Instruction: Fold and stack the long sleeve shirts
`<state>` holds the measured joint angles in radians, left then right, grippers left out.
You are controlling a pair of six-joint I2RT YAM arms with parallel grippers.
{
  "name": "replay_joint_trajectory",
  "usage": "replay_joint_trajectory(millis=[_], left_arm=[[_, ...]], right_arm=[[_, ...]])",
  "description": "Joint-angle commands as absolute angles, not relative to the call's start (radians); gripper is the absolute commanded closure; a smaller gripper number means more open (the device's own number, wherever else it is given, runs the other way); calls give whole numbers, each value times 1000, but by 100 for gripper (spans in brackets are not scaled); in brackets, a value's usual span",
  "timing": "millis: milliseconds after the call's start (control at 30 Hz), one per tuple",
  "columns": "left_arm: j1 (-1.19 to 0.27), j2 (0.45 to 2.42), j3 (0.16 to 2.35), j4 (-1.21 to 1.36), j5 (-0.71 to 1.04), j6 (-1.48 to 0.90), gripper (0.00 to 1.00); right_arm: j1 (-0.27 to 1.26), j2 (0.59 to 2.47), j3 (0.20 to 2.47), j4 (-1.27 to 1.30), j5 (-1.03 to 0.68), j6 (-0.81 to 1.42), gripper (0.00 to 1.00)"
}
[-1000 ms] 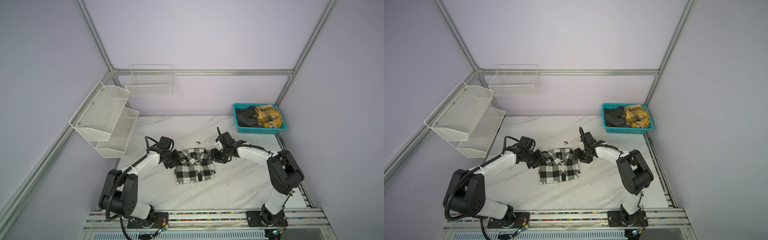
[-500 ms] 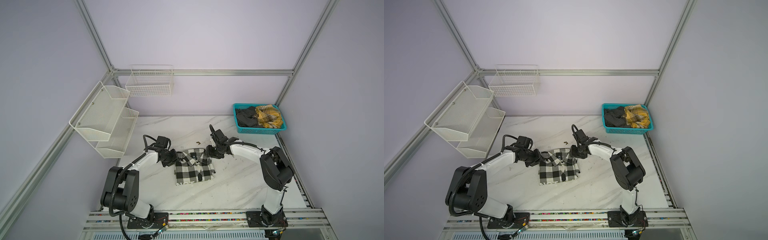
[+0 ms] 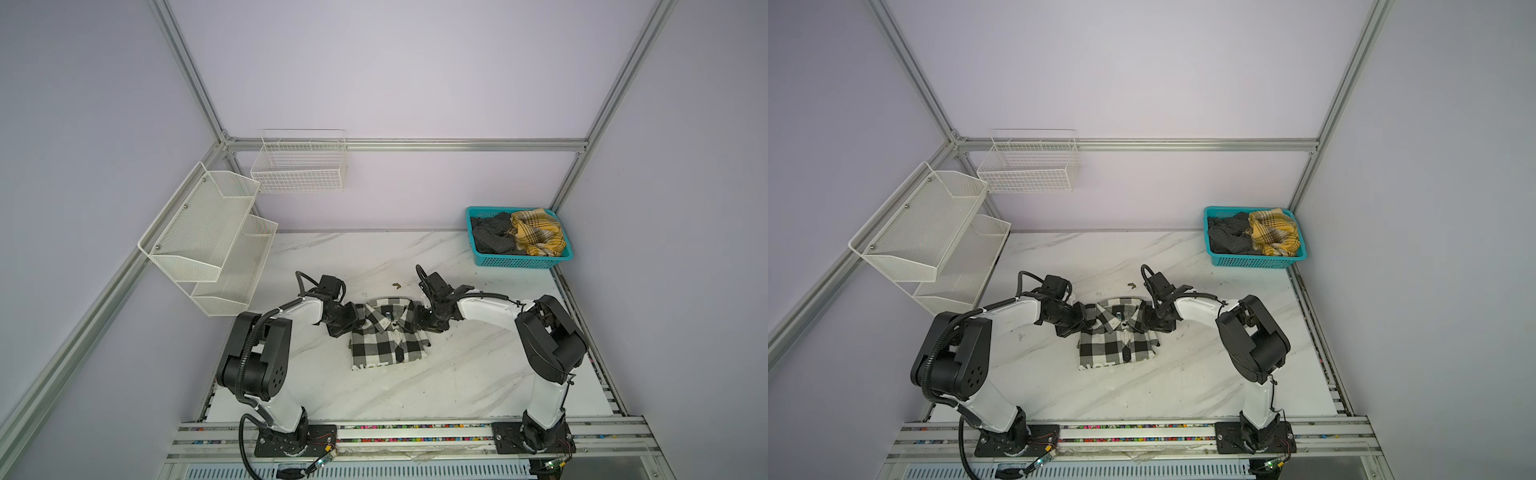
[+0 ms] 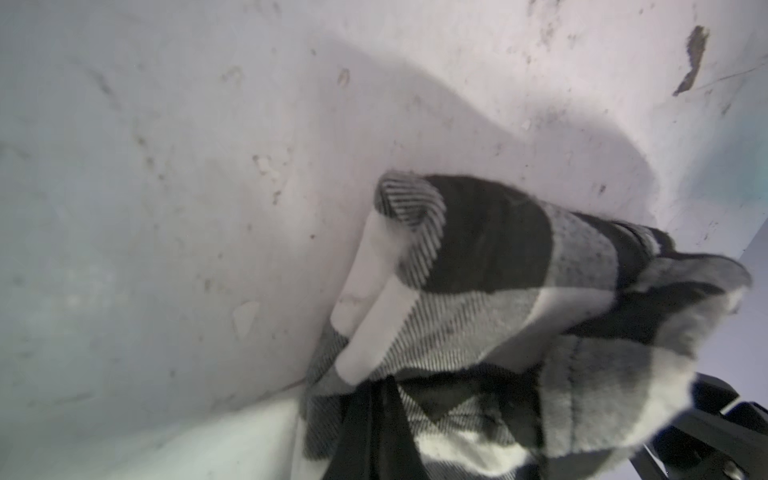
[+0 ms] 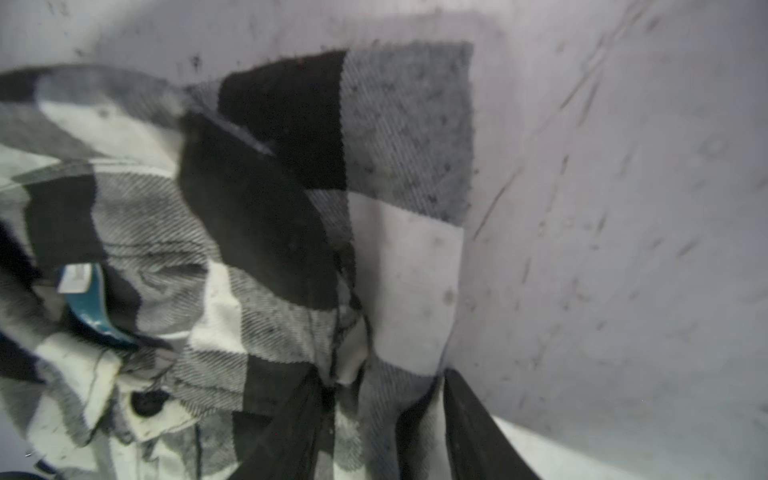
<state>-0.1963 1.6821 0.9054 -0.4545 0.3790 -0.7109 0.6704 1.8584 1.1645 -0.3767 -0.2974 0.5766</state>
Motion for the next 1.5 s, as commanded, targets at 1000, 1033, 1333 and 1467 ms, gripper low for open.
replay_joint_trajectory(millis=[1000, 1033, 1333, 1467], left_arm=[[-166, 1709, 989, -440, 471, -707, 94], [-166, 1709, 994, -440, 473, -706, 97], [-166, 1580, 1012, -458, 456, -679, 94], [-181, 1561, 1053, -472, 454, -654, 61]], right_arm=[[669, 1968, 1441, -512, -135, 487, 69], [669, 1967, 1448, -513, -133, 487, 79], [676, 1773, 1470, -556, -47, 579, 100], [676, 1715, 1412, -550, -5, 629, 100]])
